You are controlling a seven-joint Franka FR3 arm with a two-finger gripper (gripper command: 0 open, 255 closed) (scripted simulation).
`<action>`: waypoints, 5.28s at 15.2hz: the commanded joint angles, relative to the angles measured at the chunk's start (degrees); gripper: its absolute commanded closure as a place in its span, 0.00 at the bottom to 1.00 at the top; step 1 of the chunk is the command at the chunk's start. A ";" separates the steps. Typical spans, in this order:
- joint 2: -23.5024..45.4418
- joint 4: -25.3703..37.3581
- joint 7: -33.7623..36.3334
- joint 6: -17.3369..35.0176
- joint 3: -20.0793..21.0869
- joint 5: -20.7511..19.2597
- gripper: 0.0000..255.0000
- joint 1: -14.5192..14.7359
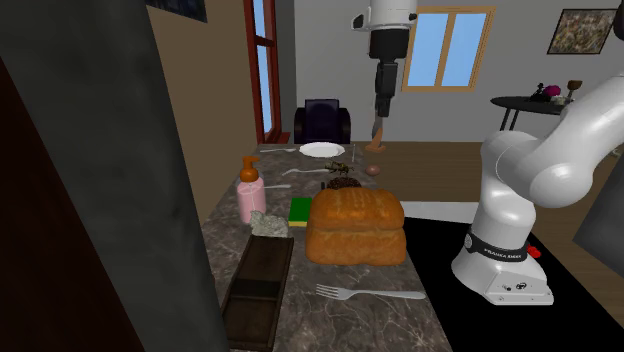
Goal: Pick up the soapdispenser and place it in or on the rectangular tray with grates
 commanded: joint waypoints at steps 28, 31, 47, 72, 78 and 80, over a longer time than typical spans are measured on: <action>60.39 43.84 -6.60 16.55 -3.38 2.10 0.00 -0.99; 67.49 52.55 -7.06 14.93 -3.31 2.61 0.00 -1.52; 68.40 48.07 -7.16 20.31 -3.24 2.73 1.00 -1.49; 67.36 58.86 -7.02 8.51 -3.36 2.57 1.00 -1.66; 68.06 64.57 -7.01 3.50 -3.38 2.62 1.00 -1.83; 66.73 63.84 -6.00 2.89 -3.15 2.41 1.00 -1.02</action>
